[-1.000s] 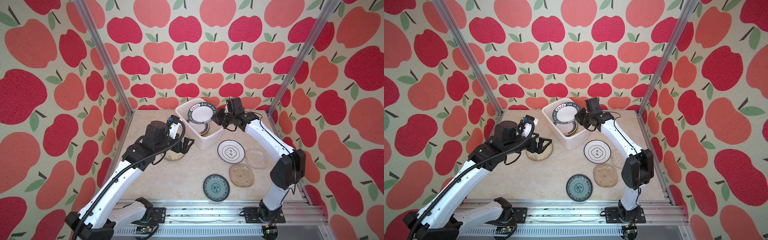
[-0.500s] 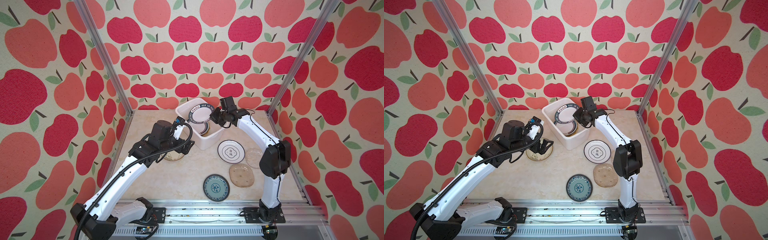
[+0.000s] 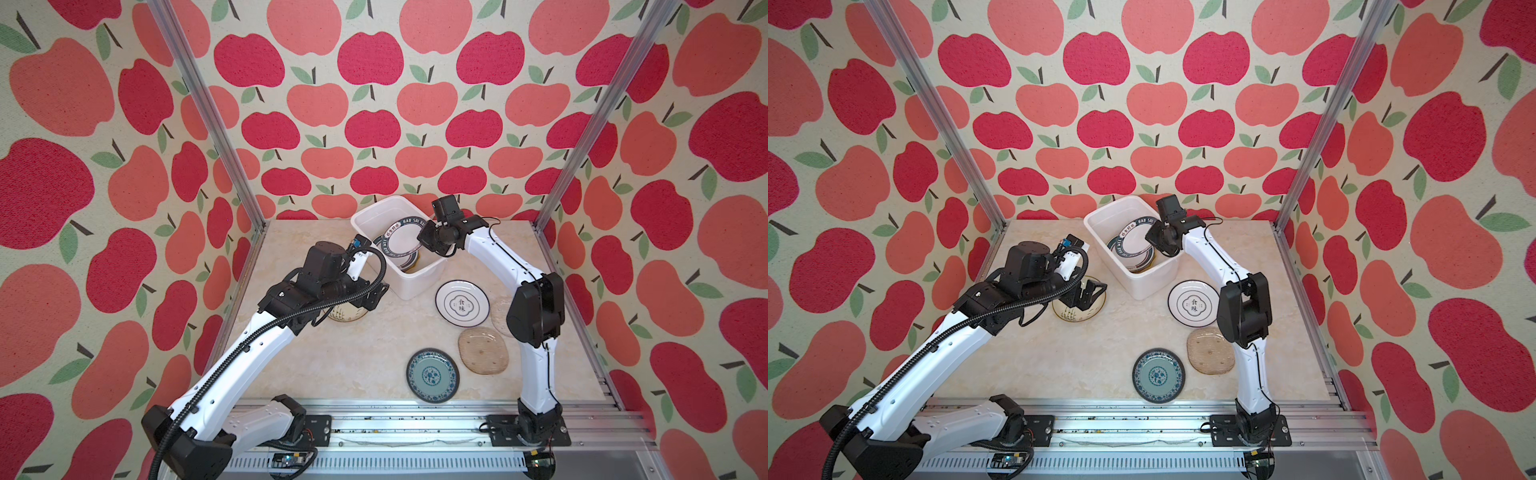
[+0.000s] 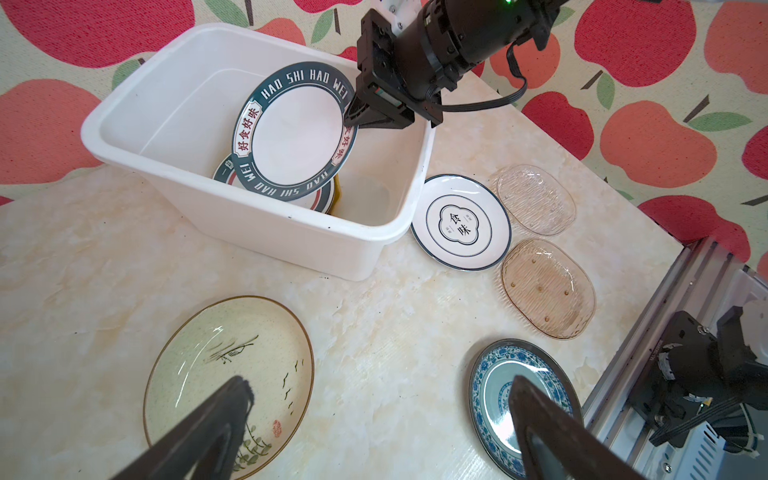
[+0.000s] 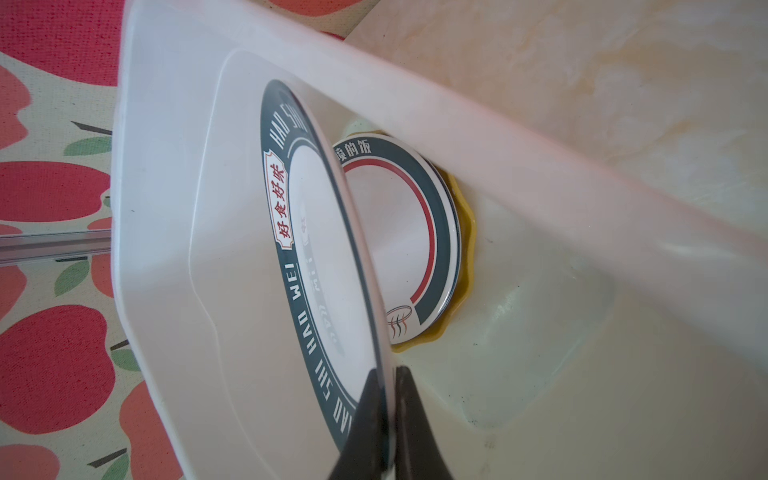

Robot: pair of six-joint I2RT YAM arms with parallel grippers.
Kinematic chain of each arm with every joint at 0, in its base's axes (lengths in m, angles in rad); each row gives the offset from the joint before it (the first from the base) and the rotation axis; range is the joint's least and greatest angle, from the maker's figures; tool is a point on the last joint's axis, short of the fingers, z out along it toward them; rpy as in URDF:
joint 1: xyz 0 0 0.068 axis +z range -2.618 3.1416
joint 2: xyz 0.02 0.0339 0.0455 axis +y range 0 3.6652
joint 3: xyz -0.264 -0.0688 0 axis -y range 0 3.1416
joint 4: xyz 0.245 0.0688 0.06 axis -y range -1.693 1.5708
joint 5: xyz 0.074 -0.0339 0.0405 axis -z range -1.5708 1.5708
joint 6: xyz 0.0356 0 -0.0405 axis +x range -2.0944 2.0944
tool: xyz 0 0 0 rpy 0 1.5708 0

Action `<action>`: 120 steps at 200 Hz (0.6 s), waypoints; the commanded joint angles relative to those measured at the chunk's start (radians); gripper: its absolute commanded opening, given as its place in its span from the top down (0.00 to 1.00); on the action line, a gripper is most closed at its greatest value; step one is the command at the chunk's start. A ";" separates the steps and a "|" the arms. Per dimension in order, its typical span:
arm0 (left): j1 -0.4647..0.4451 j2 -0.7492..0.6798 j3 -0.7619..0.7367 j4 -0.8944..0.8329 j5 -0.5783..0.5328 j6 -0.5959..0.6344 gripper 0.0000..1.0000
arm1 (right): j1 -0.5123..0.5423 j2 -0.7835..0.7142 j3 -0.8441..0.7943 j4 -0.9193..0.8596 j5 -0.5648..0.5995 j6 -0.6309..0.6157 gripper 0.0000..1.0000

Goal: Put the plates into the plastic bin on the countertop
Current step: 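Lower the plate into the bin onto the stacked plates and open the right gripper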

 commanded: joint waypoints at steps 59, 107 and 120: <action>-0.004 0.029 -0.027 -0.040 0.002 0.026 0.01 | 0.015 0.045 -0.023 0.048 -0.026 0.032 1.00; -0.004 0.018 -0.038 -0.051 -0.001 0.040 0.01 | 0.014 0.059 -0.048 0.070 -0.038 0.061 1.00; -0.003 0.018 -0.039 -0.054 -0.003 0.045 0.01 | 0.015 0.064 -0.053 0.070 -0.037 0.064 1.00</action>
